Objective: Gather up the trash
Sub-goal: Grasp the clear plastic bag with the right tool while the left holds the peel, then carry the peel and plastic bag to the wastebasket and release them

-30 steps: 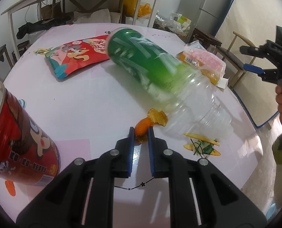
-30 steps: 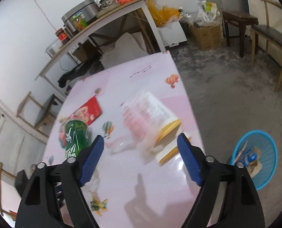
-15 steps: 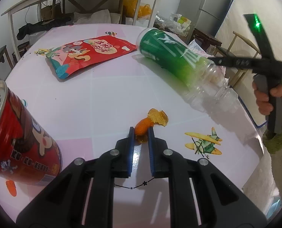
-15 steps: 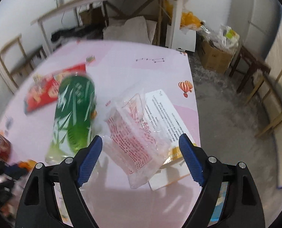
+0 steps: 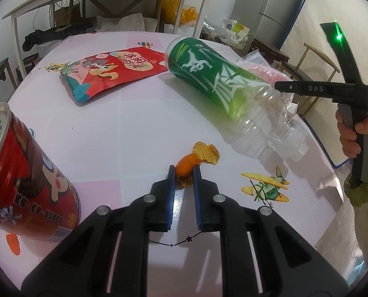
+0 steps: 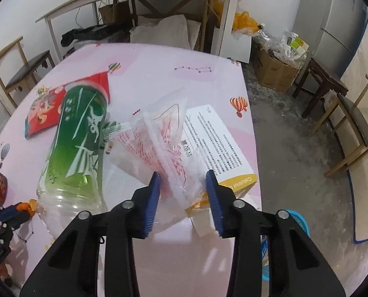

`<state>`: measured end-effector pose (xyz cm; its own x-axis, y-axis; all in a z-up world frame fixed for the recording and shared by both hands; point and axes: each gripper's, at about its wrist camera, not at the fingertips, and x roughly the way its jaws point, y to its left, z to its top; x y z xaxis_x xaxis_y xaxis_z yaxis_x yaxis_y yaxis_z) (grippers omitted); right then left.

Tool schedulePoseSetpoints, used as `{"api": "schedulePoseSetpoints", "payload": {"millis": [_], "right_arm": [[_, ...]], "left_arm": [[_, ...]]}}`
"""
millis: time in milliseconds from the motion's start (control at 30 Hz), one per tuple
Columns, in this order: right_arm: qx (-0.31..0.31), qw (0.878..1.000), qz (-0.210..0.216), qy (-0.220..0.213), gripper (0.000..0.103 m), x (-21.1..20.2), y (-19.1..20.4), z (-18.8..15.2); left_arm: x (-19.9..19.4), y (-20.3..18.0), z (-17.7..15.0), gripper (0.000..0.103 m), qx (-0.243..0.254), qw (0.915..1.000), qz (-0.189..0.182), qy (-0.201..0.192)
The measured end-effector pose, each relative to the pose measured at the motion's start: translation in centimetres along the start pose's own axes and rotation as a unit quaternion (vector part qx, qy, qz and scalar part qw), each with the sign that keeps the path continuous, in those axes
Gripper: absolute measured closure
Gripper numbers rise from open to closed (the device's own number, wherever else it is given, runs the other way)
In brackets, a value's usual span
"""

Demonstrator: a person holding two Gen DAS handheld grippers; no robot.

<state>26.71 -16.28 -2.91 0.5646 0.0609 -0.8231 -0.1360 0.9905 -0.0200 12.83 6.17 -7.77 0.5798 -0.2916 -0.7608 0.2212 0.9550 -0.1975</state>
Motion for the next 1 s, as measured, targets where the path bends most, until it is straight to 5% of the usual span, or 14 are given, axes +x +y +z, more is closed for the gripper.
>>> {"api": "schedulePoseSetpoints", "payload": {"millis": [633, 1000], "right_arm": [[0.091, 0.989, 0.007, -0.114, 0.071, -11.2, -4.6, -1.8], [0.196, 0.970, 0.019, -0.143, 0.071, -15.9, -11.4, -7.6]], "left_arm": [[-5.2, -0.6, 0.9, 0.094, -0.003, 0.9982, 0.007, -0.060], [-7.7, -5.6, 4.4, 0.094, 0.004, 0.9927, -0.097, -0.072]]}}
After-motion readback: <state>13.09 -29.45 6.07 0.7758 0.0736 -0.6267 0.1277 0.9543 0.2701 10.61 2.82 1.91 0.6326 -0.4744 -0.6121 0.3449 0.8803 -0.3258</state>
